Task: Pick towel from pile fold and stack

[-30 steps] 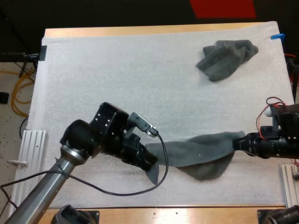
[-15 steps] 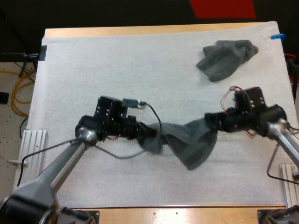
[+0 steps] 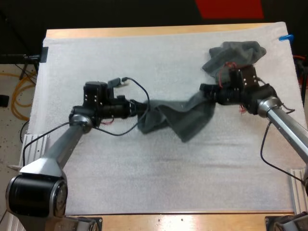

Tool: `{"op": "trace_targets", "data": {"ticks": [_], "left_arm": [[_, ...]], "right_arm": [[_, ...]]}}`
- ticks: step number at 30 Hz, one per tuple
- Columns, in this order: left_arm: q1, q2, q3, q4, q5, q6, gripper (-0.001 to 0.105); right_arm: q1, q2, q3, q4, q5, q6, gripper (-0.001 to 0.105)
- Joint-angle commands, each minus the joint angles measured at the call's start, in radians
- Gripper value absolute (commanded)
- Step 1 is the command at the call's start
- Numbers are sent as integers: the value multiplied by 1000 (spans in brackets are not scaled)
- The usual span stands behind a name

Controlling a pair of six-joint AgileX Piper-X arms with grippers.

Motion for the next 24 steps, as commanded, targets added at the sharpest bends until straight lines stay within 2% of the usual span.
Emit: {"op": "trace_targets", "data": {"ticks": [1, 4, 5, 6, 8, 9, 10, 13, 16, 21, 24], "left_arm": [[4, -8, -22, -14, 15, -4, 8], [4, -8, -51, -10, 15, -4, 29], [4, -8, -60, -5, 15, -4, 39], [4, -8, -72, 0, 15, -4, 51], [6, -8, -92, 6, 15, -4, 66], [9, -9, -105, 12, 15, -7, 68], [10, -10, -112, 20, 15, -8, 68], [10, -33, -134, 63, 11, 10, 67], [10, -86, -135, 136, -46, 107, 67], [10, -227, -135, 390, -286, 369, 67], [10, -293, -135, 511, -374, 446, 67]], "right_arm": [[-2, -6, -26, -9, 12, -4, 0], [-2, -6, -60, -9, 0, -4, 17], [-2, -6, -71, -9, -1, -6, 30], [-2, -6, -83, -11, -1, -10, 47], [-5, -6, -103, -18, -2, -24, 69], [-7, -6, -118, -20, -5, -35, 79], [-8, -6, -126, -18, -9, -45, 83], [-12, -22, -153, 7, -43, -57, 82], [-11, -56, -164, 61, -45, -89, 77], [-1, -116, -164, 218, -34, -175, 75], [20, -132, -164, 317, -4, -225, 75]]}}
